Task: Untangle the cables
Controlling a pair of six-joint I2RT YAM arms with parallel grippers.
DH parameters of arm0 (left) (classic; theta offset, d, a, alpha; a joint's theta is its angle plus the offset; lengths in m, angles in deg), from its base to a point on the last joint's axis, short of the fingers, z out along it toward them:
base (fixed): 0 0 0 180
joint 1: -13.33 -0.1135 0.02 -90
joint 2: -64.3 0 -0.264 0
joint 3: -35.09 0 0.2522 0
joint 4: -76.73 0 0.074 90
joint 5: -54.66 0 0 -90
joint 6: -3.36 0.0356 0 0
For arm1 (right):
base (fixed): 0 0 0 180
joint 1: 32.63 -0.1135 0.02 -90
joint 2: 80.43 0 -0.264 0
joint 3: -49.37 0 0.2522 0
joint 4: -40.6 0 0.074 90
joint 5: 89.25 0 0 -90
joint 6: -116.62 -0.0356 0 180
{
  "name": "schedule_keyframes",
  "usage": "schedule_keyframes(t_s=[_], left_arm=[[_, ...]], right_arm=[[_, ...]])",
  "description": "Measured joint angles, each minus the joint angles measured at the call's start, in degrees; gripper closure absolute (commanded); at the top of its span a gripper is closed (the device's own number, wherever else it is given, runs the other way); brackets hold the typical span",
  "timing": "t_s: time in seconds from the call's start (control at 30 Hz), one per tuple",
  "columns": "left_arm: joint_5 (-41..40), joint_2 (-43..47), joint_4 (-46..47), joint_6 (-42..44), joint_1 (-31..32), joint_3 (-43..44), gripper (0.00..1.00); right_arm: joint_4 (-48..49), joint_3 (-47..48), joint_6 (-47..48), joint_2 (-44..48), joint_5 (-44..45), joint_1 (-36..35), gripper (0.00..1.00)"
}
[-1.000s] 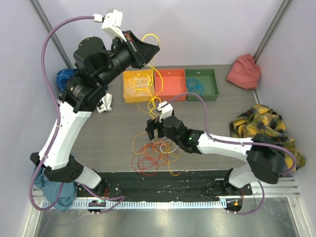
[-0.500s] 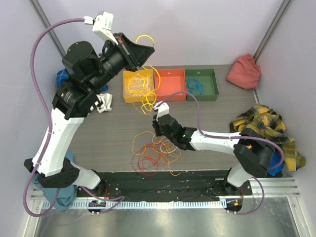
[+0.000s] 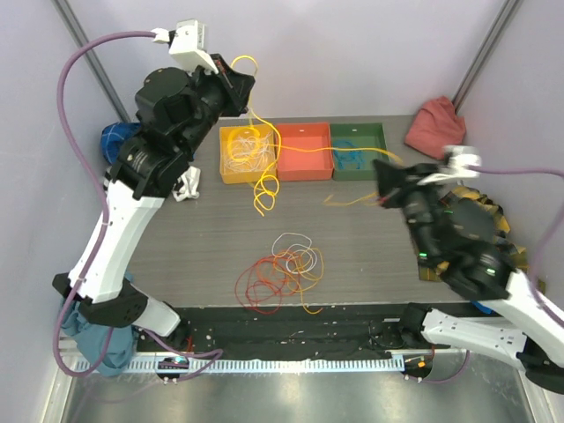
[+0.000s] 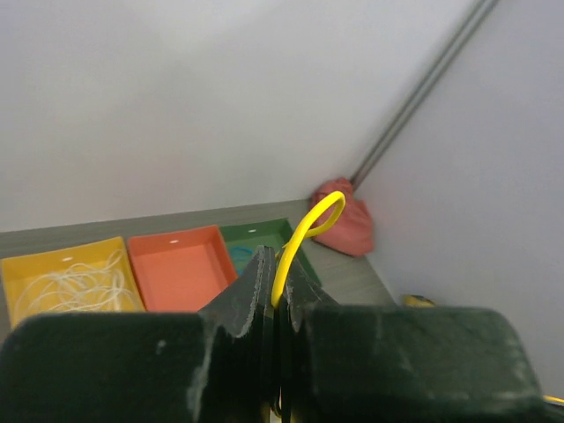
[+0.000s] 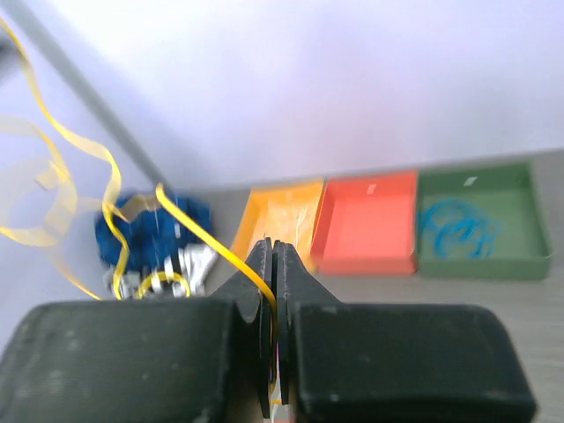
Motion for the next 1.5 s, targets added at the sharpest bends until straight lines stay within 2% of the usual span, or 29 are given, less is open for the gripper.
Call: schedule_keyframes(t_s=[0.27,0.57,0.63,0.83,1.1,1.33,1.5], left_arm=[[-5.2,-5.0,-2.2,1.4,-6.0,-2.4,1.00],[-4.2,-6.5,-4.5,-3.1,-20.0,-9.2,1.00],[-3.2,-6.5,-4.5,-4.0,-21.4,-11.4,1.00],[3.3,-6.6,-2.8,-6.3,-21.6,-13.7,1.00],[11.8,-7.6,4.2,-8.7,-21.6,-12.7,1.00],[17.6,-13.2,12.3,-11.3,-21.6,-11.7,1.00],[21.8,-19.1,22.2,-14.5,-21.4,-12.0,1.00]], right_arm=[[-6.5,14.3,5.2,9.4,11.6,0.1,0.99],[-10.5,17.9,10.6,9.9,15.8,0.1,0.99],[-10.8,18.3,10.9,10.1,15.7,0.1,0.99],[-11.4,17.3,10.9,10.8,14.7,0.1,0.99],[-12.3,10.0,10.2,10.7,13.9,0.1,0.99],[-12.7,6.3,9.2,10.5,13.7,0.1,0.99],[-12.6,5.3,9.3,10.5,13.7,0.1,0.99]])
